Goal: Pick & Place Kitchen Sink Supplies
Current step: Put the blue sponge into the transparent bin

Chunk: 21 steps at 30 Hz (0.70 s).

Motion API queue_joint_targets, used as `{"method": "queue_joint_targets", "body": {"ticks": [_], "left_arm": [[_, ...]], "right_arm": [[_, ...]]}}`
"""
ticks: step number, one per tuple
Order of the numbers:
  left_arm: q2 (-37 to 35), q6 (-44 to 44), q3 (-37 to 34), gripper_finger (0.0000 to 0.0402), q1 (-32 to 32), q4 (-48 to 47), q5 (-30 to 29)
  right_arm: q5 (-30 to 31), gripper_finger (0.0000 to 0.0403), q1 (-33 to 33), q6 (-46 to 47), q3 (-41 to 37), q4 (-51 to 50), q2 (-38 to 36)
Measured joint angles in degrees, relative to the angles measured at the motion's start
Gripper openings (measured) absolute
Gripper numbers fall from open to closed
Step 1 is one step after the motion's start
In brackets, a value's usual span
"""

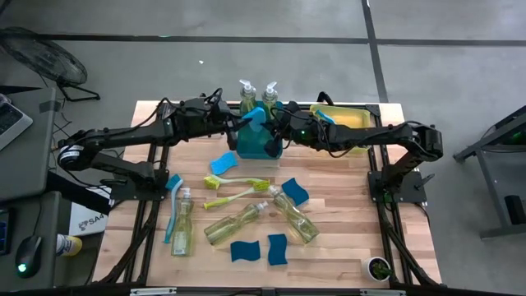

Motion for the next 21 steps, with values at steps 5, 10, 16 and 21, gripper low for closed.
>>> {"method": "queue_joint_targets", "body": {"ticks": [5,10,16,21], "left_arm": [[0.0,0.0,0.0,0.0009,0.0,0.0,0.0],[0.0,0.1,0.0,0.0008,0.0,-0.1,-1.4],[-0.9,0.4,0.0,0.0005,0.0,-2.4,-4.3],[-4.8,1.5,0.0,0.0003,0.0,-8.8,-18.0]], "right_arm": [[-0.5,0.0031,0.0,0.0,0.0,0.0,0.0],[-2.4,0.0102,0.1,0.4,0.0,-0.1,0.0],[-3.2,0.0202,-0.2,5.1,0.0,-2.8,-2.0],[-0.9,0.0244,-0.7,7.0,0.0,-9.7,-5.6]]}}
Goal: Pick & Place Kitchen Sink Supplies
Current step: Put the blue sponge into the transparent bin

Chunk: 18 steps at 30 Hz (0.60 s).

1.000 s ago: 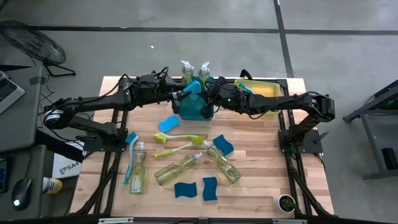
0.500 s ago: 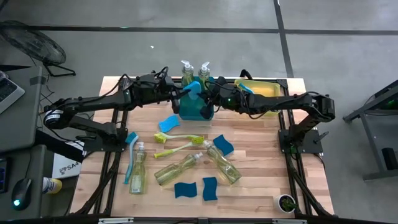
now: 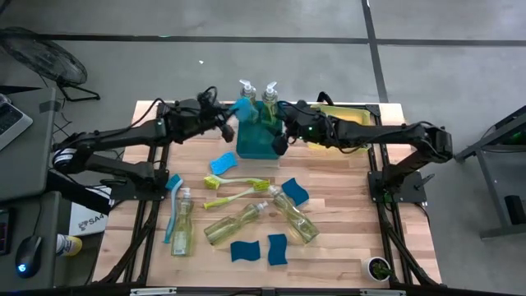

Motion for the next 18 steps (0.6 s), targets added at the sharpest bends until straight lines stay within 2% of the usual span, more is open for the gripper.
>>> {"method": "queue_joint_targets", "body": {"ticks": [4,7,14,18], "left_arm": [[-2.9,-2.5,0.1,0.0002,0.1,-7.0,-12.5],[-3.4,-7.5,0.1,0.0002,1.9,-11.9,-16.5],[1.1,-18.6,0.0,0.0001,10.7,-20.4,-13.6],[4.0,-22.6,0.0,0.0001,16.6,-22.7,-7.6]], "right_arm": [[2.5,0.0247,0.0,0.0,0.0,-3.7,-2.5],[4.0,0.0247,0.0,0.1,0.0,-4.3,-3.3],[4.9,0.0248,0.0,1.1,0.0,-4.3,-3.2],[4.8,0.0248,0.0,1.2,0.0,-4.3,-3.2]]}}
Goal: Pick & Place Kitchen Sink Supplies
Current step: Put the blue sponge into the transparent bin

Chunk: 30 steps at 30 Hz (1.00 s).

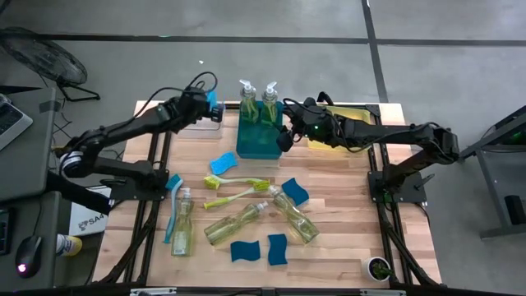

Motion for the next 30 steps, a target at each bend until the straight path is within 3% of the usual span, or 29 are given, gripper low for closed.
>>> {"method": "queue_joint_targets", "body": {"ticks": [4,9,17,30], "left_arm": [[2.9,-3.6,0.0,0.0001,5.8,0.2,8.8],[6.7,-5.4,0.0,0.0001,10.3,-0.4,14.1],[11.5,-4.8,0.0,0.0005,10.7,0.0,16.6],[13.2,-7.5,0.0,0.0054,10.8,-2.0,17.9]], "right_arm": [[-0.2,0.0248,0.0,1.3,0.0,-0.3,0.0],[-0.2,0.0248,0.0,1.4,0.0,-0.7,0.0],[-0.2,0.0248,0.0,1.4,0.0,-1.1,0.0],[-0.2,0.0248,0.0,1.4,0.0,-1.1,0.0]]}}
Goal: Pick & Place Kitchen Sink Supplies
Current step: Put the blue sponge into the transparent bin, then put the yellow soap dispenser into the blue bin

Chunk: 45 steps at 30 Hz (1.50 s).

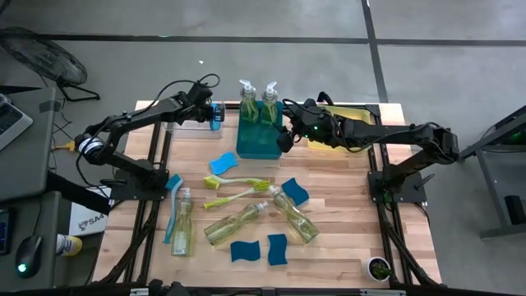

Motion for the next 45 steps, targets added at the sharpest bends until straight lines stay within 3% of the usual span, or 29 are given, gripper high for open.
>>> {"method": "queue_joint_targets", "body": {"ticks": [14,26,33,42,45], "left_arm": [[-0.9,0.0,0.0,0.0183,0.0,0.7,3.4],[-5.8,0.7,0.0,0.0188,0.0,3.7,6.7],[-12.7,5.5,0.0,0.0188,0.0,6.0,9.5],[-21.7,12.1,0.1,0.0188,0.0,9.3,18.8],[-23.8,13.7,0.1,0.0188,0.0,9.4,20.4]], "right_arm": [[0.0,0.0248,0.0,0.0,0.0,-2.0,0.0],[0.1,0.0248,0.0,0.9,0.0,-2.7,0.0],[-1.0,0.0248,0.0,3.7,0.0,-5.7,0.0],[-15.2,0.0248,0.5,10.5,0.0,-14.0,0.0],[-17.4,0.0248,1.8,13.2,0.0,-16.4,0.0]]}}
